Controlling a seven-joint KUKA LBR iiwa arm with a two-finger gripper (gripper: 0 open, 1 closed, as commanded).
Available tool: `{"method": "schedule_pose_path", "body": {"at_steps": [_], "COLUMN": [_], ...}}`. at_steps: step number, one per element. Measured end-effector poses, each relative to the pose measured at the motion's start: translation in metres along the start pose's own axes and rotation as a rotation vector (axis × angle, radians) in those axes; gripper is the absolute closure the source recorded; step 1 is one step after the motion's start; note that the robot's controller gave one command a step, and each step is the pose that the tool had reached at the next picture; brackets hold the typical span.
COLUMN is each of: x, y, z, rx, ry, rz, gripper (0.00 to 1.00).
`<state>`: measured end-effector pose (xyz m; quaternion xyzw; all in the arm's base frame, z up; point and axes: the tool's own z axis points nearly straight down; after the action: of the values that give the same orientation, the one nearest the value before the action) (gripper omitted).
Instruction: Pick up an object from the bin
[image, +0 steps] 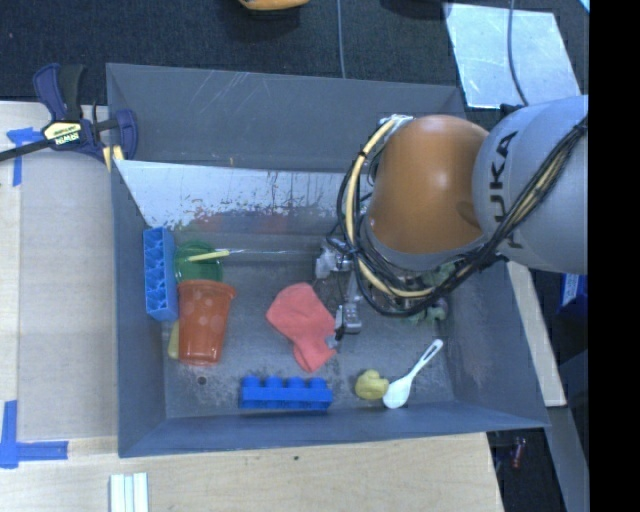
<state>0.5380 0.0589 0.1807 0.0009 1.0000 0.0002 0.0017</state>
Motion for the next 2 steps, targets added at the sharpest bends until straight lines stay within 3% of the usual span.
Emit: {"method": "schedule_pose_path", "body": {"at_steps": [1,2], "x": [0.000,-0.002], "y": [0.000,0.007], "z": [0.000,0.047], "rx": [0.000,-0.001], "ry": [0.000,-0.005], "rz": [0.000,0.090], "gripper": [0.00,0.00]}}
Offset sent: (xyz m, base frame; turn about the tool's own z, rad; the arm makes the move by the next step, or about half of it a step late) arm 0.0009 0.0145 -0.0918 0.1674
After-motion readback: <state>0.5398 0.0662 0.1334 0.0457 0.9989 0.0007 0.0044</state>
